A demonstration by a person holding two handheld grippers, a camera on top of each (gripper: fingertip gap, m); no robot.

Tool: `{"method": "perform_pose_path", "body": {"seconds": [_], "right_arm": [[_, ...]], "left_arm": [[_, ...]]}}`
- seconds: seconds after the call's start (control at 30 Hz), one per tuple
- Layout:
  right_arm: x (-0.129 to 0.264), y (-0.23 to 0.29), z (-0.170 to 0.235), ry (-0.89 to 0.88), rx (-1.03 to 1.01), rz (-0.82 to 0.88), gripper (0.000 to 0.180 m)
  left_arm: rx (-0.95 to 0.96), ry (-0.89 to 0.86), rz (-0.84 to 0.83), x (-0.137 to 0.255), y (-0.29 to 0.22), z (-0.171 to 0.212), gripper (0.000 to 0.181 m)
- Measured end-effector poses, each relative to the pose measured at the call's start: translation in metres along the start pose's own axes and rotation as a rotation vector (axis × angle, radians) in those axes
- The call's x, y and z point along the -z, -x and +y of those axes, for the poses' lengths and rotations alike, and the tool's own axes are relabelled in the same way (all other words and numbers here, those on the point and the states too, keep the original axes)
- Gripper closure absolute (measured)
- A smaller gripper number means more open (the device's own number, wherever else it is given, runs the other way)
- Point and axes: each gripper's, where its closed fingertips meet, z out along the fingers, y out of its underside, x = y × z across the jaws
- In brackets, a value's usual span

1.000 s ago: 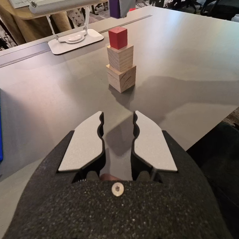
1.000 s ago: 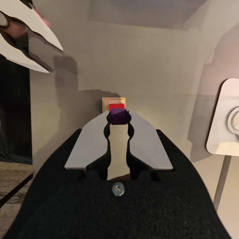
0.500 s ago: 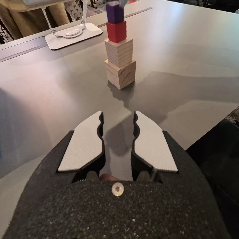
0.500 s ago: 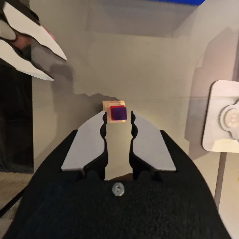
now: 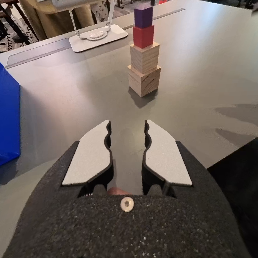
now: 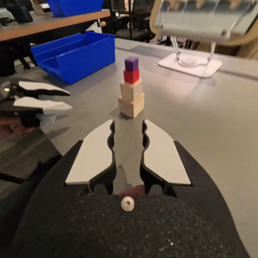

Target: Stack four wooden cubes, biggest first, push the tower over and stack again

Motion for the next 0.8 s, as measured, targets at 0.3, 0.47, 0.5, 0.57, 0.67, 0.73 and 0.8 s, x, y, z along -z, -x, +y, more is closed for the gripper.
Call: {"method": "perform_pose_path", "body": {"seconds": [0.3,0.47,0.5,0.57,0.67,0.73,0.8], "right_arm": [[0.018,0.028,0.065,0.073,0.149,0.047,0.18],[0.017,0.03,0.063,0.07,0.202,0.064,0.18],[0.017,0.032,0.064,0.073,0.209,0.057,0.18],[0.014,0.034,0.065,0.076,0.218,0.053,0.18],[0.002,0.044,0.061,0.082,0.211,0.006,0.18],[-0.023,0.065,0.058,0.155,0.217,-0.1,0.18],[-0.057,0.098,0.059,0.275,0.282,-0.23,0.18]], "left_arm": [[-0.054,-0.023,0.003,-0.003,-0.013,-0.006,0.136],[-0.04,-0.015,0.025,-0.007,-0.014,-0.005,0.137],[-0.038,-0.013,0.027,-0.007,-0.014,-0.004,0.137],[-0.032,-0.016,0.029,-0.007,-0.013,-0.005,0.137],[-0.018,-0.015,0.031,-0.006,-0.011,-0.005,0.137],[-0.011,-0.024,0.022,-0.004,-0.008,-0.008,0.137],[-0.002,-0.045,0.0,-0.002,-0.002,-0.012,0.138]]}}
